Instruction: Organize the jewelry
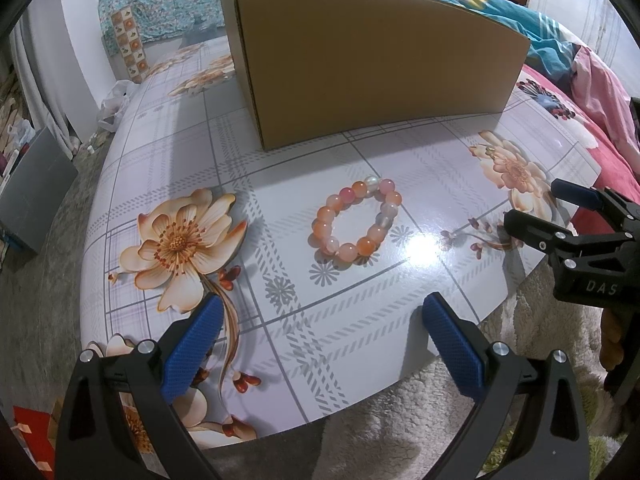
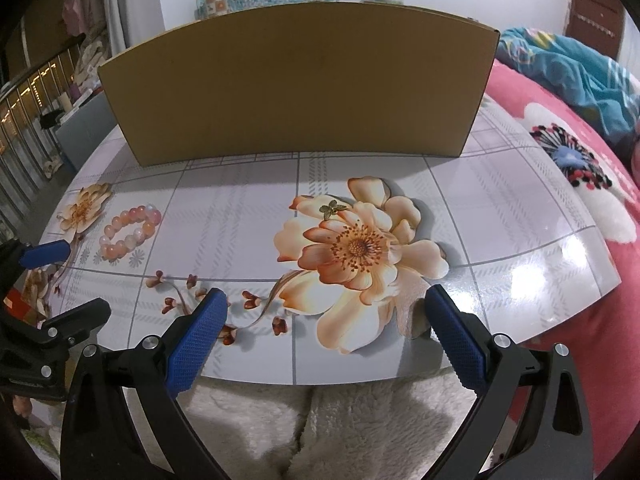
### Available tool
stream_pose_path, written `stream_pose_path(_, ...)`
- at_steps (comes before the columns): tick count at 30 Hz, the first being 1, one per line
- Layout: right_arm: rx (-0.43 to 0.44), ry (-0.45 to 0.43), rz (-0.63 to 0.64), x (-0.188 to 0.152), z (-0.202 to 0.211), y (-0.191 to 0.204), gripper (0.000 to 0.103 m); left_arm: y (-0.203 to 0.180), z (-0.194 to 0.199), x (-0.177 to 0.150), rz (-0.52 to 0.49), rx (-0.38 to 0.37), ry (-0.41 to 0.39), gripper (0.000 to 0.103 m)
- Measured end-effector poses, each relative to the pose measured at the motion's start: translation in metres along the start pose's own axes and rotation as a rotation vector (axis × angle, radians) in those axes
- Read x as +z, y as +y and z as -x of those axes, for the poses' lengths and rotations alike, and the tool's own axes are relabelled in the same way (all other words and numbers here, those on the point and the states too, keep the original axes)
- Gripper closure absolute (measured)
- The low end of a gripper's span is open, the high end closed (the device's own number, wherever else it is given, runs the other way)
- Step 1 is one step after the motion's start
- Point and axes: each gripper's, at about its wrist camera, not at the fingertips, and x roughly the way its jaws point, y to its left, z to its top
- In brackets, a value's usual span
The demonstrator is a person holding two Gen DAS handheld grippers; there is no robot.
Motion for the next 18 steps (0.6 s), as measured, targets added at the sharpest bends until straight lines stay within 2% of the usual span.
stream_pose_path(18, -0.002, -0.001, 0.002, -0.0004, -0.0009, -0.0005, 0.008, -0.0003, -0.0001, 0.0017, 0.0, 0.001, 0.003, 0.005)
